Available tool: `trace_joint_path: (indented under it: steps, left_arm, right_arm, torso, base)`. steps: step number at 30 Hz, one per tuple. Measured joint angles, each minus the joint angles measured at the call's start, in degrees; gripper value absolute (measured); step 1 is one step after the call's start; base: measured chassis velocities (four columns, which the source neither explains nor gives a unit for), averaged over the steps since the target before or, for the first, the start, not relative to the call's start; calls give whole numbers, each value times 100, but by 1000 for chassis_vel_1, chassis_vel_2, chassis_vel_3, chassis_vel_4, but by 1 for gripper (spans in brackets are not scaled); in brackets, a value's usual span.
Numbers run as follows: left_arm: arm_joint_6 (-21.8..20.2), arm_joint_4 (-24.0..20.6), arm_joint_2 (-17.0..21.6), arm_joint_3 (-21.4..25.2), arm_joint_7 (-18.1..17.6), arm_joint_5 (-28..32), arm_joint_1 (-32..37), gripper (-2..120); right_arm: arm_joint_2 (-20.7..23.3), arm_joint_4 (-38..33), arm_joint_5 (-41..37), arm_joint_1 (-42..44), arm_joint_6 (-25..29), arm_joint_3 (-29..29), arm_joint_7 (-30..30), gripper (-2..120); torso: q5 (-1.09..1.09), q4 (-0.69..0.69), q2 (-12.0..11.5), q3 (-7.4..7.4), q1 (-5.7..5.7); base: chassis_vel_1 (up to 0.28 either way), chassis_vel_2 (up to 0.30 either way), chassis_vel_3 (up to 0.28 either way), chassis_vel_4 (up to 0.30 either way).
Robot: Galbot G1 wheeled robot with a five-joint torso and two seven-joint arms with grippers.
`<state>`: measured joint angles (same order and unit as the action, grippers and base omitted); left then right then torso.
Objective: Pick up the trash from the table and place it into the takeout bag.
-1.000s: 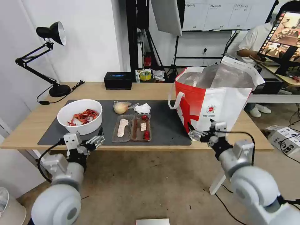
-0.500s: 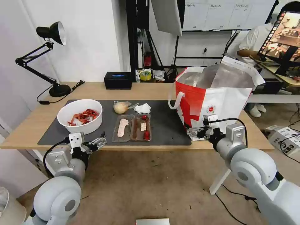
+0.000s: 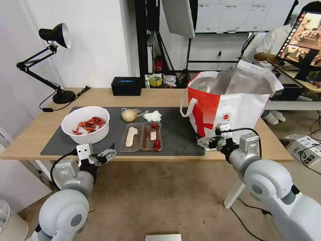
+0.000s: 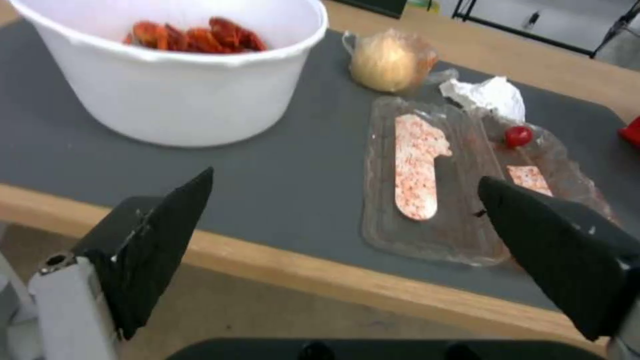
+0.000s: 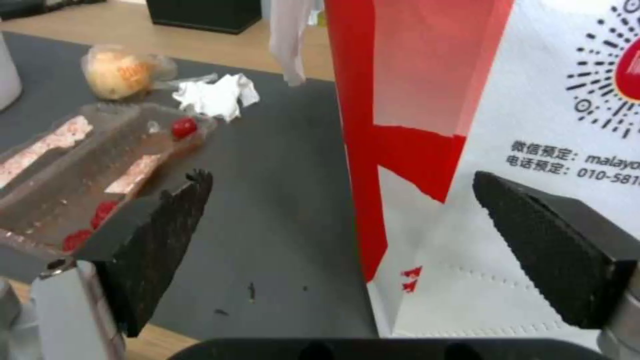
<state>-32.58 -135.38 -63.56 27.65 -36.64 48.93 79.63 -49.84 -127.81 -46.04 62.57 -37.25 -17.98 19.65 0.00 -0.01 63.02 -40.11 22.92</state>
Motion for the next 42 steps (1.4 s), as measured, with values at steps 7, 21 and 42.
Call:
trace_joint_path:
  steps: [7, 21, 42]
  left_arm:
    - [-66, -33, -33, 12, -140, 318, -46, 100]
    - [1240, 182, -252, -430, -1354, 2825, -790, 100]
    - [2016, 620, -586, -855, -2078, 4546, -1503, 100]
  right_arm:
    - [-54, 32, 30, 14, 25, 34, -30, 100]
    - [-59, 95, 101, -4, 69, 41, -30, 100]
    - [-92, 113, 175, 60, 136, 31, -1, 100]
  torso:
    - [0, 0, 0, 0, 0]
    - [0, 0, 1, 0, 0]
    - [1, 0, 1, 0, 0]
  base:
    - [0, 0, 0, 0]
    - [0, 0, 0, 0]
    - [0, 0, 0, 0]
